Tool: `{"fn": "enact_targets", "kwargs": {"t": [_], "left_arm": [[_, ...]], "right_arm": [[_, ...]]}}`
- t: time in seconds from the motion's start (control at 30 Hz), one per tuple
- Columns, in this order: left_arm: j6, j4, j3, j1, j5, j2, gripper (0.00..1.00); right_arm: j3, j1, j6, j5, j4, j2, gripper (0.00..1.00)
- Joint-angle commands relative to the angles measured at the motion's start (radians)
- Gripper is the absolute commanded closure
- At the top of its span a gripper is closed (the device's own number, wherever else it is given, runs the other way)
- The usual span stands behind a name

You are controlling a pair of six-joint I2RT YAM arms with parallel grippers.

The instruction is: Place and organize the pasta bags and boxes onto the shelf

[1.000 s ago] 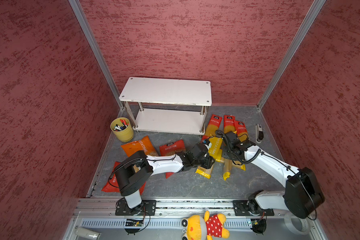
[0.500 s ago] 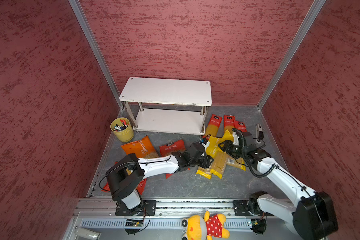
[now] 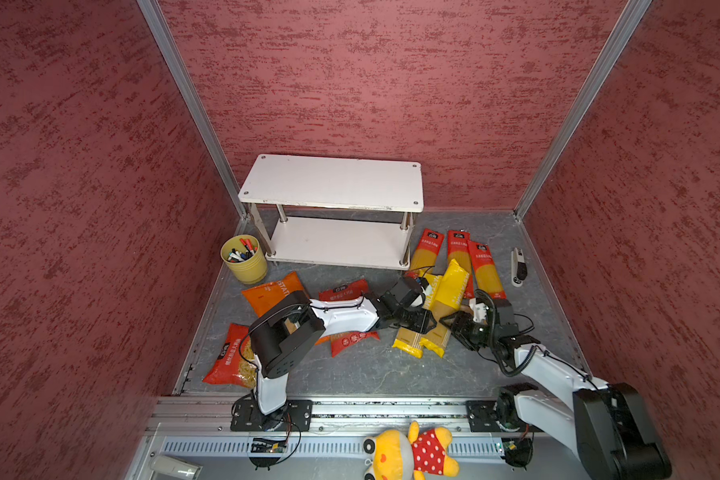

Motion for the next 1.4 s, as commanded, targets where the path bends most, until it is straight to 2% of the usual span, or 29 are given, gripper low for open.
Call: {"fn": "enact_targets", "kwargs": {"t": [0.0, 0.13, 0.33, 0.43, 0.57, 0.67, 0.73, 0.9, 1.03, 1.2, 1.37], "left_arm": [[-0.004, 0.006, -0.007, 0.004, 0.028, 0.001, 0.55], [-0.004, 0.010, -0.024, 0.014, 0.034, -0.004, 0.63], [-0.016, 0.037, -0.032, 0.019, 0.052, 0.001, 0.69], [-0.019, 0.048, -0.029, 0.022, 0.061, 0.013, 0.71], [-0.021, 0.041, -0.022, 0.021, 0.063, 0.016, 0.74], [-0.025, 0.054, -0.033, 0.019, 0.066, 0.013, 0.75], [-0.030, 0.062, -0.034, 0.020, 0.082, 0.008, 0.76], [-0.079, 0.109, -0.046, 0.065, 0.171, -0.073, 0.74], [-0.033, 0.054, -0.045, 0.084, 0.178, -0.183, 0.72], [0.041, -0.032, -0.046, 0.115, 0.166, -0.299, 0.70], [0.086, -0.066, -0.047, 0.129, 0.117, -0.389, 0.70]], "right_arm": [[-0.046, -0.001, 0.071, -0.106, 0.316, 0.049, 0.32], [-0.057, -0.001, 0.114, -0.186, 0.445, 0.011, 0.35], [-0.010, 0.000, 0.073, -0.176, 0.321, -0.121, 0.35], [-0.021, 0.000, 0.053, -0.123, 0.309, -0.053, 0.35], [-0.101, 0.000, 0.170, -0.097, 0.531, 0.020, 0.39], [-0.108, 0.000, 0.189, -0.070, 0.571, 0.017, 0.45], [-0.096, 0.000, 0.172, -0.057, 0.535, -0.002, 0.49], [-0.051, 0.001, 0.108, -0.013, 0.368, -0.074, 0.71], [-0.008, 0.000, 0.089, 0.016, 0.282, -0.142, 0.81], [0.079, 0.000, 0.057, 0.029, 0.181, -0.215, 0.84], [0.190, 0.000, -0.030, 0.054, 0.060, -0.277, 0.85]]}}
